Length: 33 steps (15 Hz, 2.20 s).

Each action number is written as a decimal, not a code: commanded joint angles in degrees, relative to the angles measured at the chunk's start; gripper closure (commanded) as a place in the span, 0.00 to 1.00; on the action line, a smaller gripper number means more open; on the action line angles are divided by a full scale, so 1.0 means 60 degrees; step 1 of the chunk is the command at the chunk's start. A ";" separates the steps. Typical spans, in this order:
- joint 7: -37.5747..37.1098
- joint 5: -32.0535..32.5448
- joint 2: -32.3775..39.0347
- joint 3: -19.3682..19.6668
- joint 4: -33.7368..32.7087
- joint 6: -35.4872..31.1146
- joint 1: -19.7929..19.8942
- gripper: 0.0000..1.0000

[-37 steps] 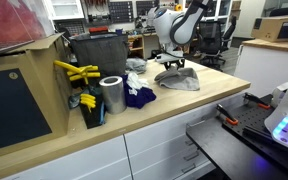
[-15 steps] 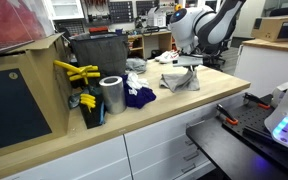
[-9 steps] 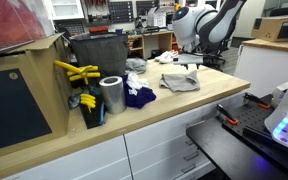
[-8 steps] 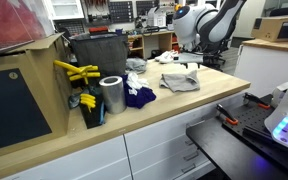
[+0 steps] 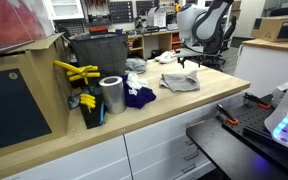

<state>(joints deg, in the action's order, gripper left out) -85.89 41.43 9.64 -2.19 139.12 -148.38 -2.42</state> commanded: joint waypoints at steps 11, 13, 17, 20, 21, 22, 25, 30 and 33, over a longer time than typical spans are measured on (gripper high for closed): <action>0.5533 -0.4143 0.1794 0.0753 -0.1890 0.2070 -0.0543 0.00; 0.5432 -0.3793 0.1904 0.1032 -0.1961 0.2051 -0.0759 0.00; 0.5937 -0.3815 0.1951 0.1095 -0.1958 0.2631 -0.0854 0.00; 0.6831 -0.4248 0.1919 0.0871 -0.2103 0.3846 -0.0744 0.00; 0.7057 -0.4308 0.1911 0.0853 -0.2210 0.4351 -0.0757 0.00; 0.7280 -0.4277 0.1885 0.0856 -0.2314 0.4842 -0.0780 0.00; 0.7761 -0.3894 0.1830 0.0909 -0.2630 0.6044 -0.0867 0.00; 0.7199 -0.2032 0.1834 0.1109 -0.2792 0.6740 -0.1124 0.00; 0.6569 -0.0851 0.1818 0.1154 -0.2622 0.6483 -0.1174 0.00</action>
<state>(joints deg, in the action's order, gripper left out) -43.47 31.35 21.31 4.00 122.72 -109.98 -8.25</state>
